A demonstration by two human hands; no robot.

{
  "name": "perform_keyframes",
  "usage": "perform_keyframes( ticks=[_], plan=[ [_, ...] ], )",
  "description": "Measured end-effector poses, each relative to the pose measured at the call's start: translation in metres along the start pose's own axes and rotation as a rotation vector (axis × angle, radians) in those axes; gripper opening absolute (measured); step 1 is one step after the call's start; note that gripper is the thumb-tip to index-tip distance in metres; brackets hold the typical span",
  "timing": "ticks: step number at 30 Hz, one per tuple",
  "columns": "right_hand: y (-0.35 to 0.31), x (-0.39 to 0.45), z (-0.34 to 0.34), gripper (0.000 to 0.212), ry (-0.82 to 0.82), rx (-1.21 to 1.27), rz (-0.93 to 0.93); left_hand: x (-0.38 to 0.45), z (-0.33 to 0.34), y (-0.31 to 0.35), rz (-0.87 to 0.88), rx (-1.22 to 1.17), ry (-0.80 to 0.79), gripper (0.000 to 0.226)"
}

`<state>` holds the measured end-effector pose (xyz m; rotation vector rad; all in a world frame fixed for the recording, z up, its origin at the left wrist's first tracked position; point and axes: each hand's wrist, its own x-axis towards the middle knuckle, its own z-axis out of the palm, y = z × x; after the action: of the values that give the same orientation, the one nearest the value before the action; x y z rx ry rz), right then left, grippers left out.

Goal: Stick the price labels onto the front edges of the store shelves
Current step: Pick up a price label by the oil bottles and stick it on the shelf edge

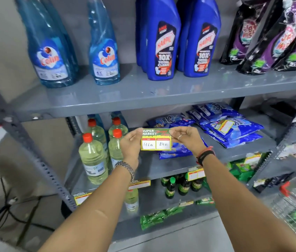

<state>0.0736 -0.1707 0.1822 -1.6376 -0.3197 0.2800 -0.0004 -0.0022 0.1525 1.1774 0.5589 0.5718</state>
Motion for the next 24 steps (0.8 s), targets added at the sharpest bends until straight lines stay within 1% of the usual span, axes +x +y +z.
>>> perform_keyframes(
  ticks=[3, 5, 7, 9, 12, 14, 16, 18, 22, 24],
  plan=[
    [-0.019, -0.006, 0.033, 0.023, -0.040, 0.032, -0.066, -0.006, -0.029, 0.026, 0.097, -0.047, 0.082, 0.022],
    [-0.036, -0.011, 0.053, 0.020, -0.066, 0.061, -0.132, -0.016, -0.047, 0.043, 0.149, -0.106, 0.088, 0.018],
    [-0.052, -0.015, 0.078, 0.016, -0.106, 0.067, -0.203, -0.022, -0.068, 0.060, 0.236, -0.137, 0.116, 0.023],
    [-0.068, -0.018, 0.099, 0.011, -0.148, 0.067, -0.258, -0.023, -0.086, 0.077, 0.316, -0.143, 0.169, 0.024],
    [-0.088, -0.023, 0.128, 0.009, -0.165, 0.055, -0.341, -0.022, -0.106, 0.106, 0.456, -0.062, 0.276, 0.018],
    [-0.098, -0.025, 0.144, 0.013, -0.150, 0.056, -0.385, -0.021, -0.116, 0.123, 0.557, 0.009, 0.321, 0.015],
    [-0.103, -0.025, 0.155, 0.017, -0.130, 0.060, -0.415, -0.018, -0.124, 0.133, 0.607, 0.098, 0.351, 0.016],
    [-0.104, -0.025, 0.164, 0.015, -0.100, 0.031, -0.427, -0.016, -0.131, 0.139, 0.608, 0.166, 0.354, 0.017],
    [-0.102, -0.024, 0.177, 0.003, 0.008, -0.064, -0.449, -0.016, -0.136, 0.142, 0.637, 0.212, 0.350, 0.009],
    [-0.101, -0.025, 0.180, 0.007, 0.050, -0.095, -0.463, -0.016, -0.136, 0.141, 0.668, 0.236, 0.362, 0.011]
  ],
)
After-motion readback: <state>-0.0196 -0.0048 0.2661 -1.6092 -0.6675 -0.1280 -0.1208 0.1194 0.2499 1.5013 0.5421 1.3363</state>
